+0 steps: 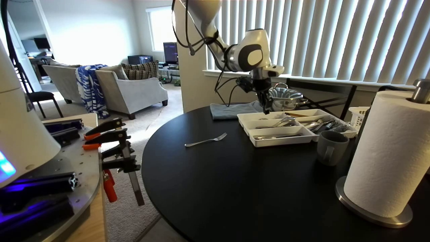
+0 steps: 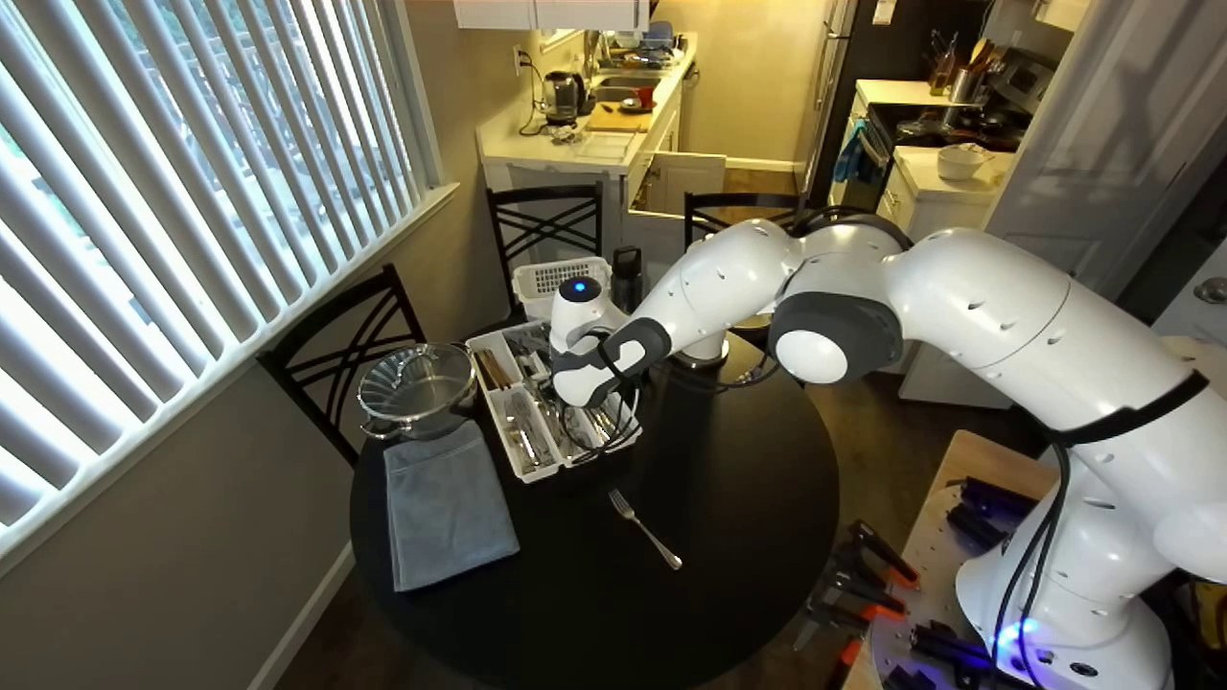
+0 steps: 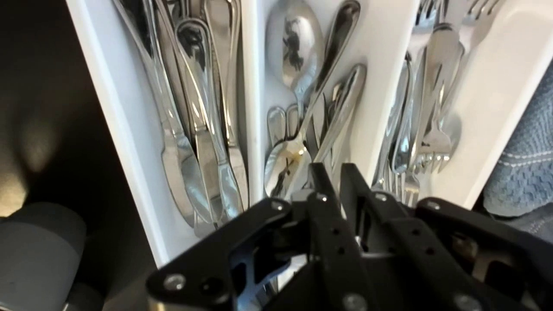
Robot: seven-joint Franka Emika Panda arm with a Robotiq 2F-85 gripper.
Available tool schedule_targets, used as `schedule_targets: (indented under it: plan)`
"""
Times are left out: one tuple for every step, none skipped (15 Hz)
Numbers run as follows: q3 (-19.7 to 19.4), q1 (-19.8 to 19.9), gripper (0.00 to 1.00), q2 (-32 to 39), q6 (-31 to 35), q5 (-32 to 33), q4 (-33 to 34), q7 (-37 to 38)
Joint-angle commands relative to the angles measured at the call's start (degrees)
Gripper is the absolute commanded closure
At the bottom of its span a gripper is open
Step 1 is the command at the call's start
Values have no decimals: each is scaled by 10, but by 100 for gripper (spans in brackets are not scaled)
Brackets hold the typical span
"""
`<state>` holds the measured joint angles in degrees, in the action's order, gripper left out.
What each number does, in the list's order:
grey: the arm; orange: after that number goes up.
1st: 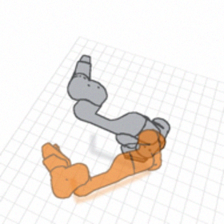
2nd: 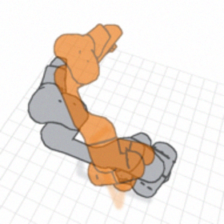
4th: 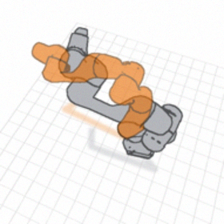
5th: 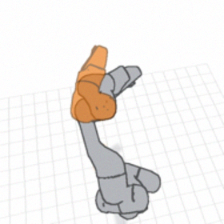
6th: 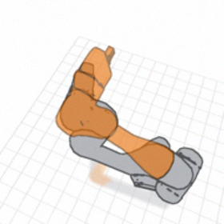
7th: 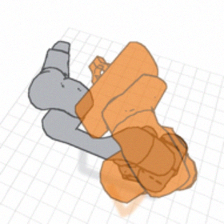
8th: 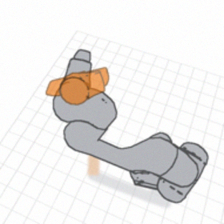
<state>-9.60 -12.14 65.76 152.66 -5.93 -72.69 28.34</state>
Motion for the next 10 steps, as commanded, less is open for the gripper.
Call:
schedule_targets:
  plan:
    - [27, 17, 60, 20, 8, -6, 7, -14]
    - [30, 17, 55, 25, 8, -7, 11, -13]
    - [33, 19, 50, 32, 4, -7, 18, -13]
    - [35, 21, 43, 41, 0, -7, 28, -12]
    - [36, 23, 38, 49, -1, -8, 37, -11]
    - [38, 27, 32, 60, -1, -10, 50, -11]
    - [37, 29, 25, 72, -1, -10, 64, -7]
    - [35, 31, 19, 83, -3, -10, 79, -4]
    - [35, 35, 13, 95, -6, -11, 96, -5]
    - [35, 39, 6, 107, -9, -10, 113, -5]
